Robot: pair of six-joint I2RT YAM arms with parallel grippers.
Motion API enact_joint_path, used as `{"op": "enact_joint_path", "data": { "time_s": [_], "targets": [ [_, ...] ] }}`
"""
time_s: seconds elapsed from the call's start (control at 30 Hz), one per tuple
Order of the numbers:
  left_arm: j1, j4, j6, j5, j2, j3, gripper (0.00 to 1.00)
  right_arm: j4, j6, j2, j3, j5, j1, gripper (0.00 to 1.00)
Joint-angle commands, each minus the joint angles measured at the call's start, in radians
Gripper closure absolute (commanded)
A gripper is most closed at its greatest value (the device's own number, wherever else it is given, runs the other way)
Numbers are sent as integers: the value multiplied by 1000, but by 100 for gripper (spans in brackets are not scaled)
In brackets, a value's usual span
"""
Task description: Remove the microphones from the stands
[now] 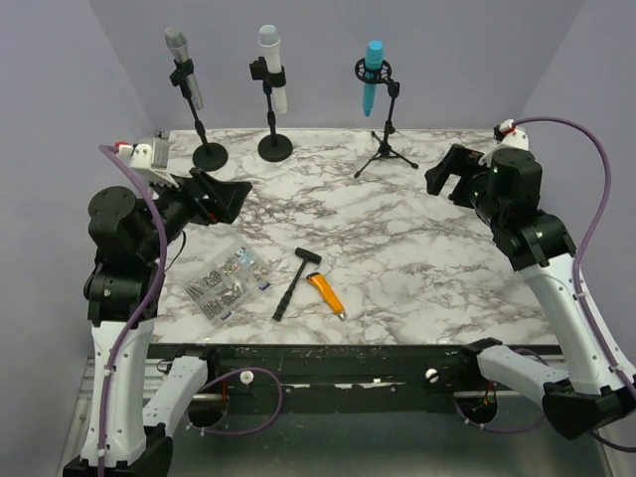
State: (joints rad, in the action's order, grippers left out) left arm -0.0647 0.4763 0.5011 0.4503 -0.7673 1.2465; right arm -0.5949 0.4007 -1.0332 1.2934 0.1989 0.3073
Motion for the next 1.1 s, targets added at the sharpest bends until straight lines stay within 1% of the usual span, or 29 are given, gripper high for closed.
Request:
{"op": "enact_joint_path", "data": {
  "time_s": [0.0, 0.13, 0.23, 0.33, 0.4, 0.5, 0.6, 0.67, 0.83, 0.97, 1.07],
  "targets": [
    [-12, -27, -5, 76, -65, -6, 1, 19, 45, -39, -31, 29, -4, 0],
    [-78, -51, -12, 58, -130, 12, 1, 46, 117, -100, -32, 63, -4, 0],
    [-155, -59, -47, 12, -175, 20, 1, 169, 137, -94, -90, 24, -4, 0],
    [-213, -68, -98, -29, -209, 11, 1, 325, 112, -79, -163, -52, -4, 0],
    [-231, -74, -129, -43, -224, -3, 1, 355, 98, -119, -149, -68, -4, 0],
    [-239, -77, -168, -63, -228, -30, 1, 347, 64, -223, -60, -119, -4, 0],
    [-239, -95, -197, -88, -213, -74, 1, 357, 60, -326, 29, -94, -4, 0],
    [-239, -99, -208, -100, -200, -100, 2, 393, 30, -389, 83, -91, -4, 0],
    [-240, -119, -210, -122, -161, -153, 1, 465, -20, -530, 239, -49, -4, 0],
    [-241, -133, -202, -114, -157, -168, 1, 490, -63, -664, 392, -70, -4, 0],
    [-244, -137, -199, -110, -161, -175, 2, 491, -101, -769, 523, -76, -4, 2]
  ]
}}
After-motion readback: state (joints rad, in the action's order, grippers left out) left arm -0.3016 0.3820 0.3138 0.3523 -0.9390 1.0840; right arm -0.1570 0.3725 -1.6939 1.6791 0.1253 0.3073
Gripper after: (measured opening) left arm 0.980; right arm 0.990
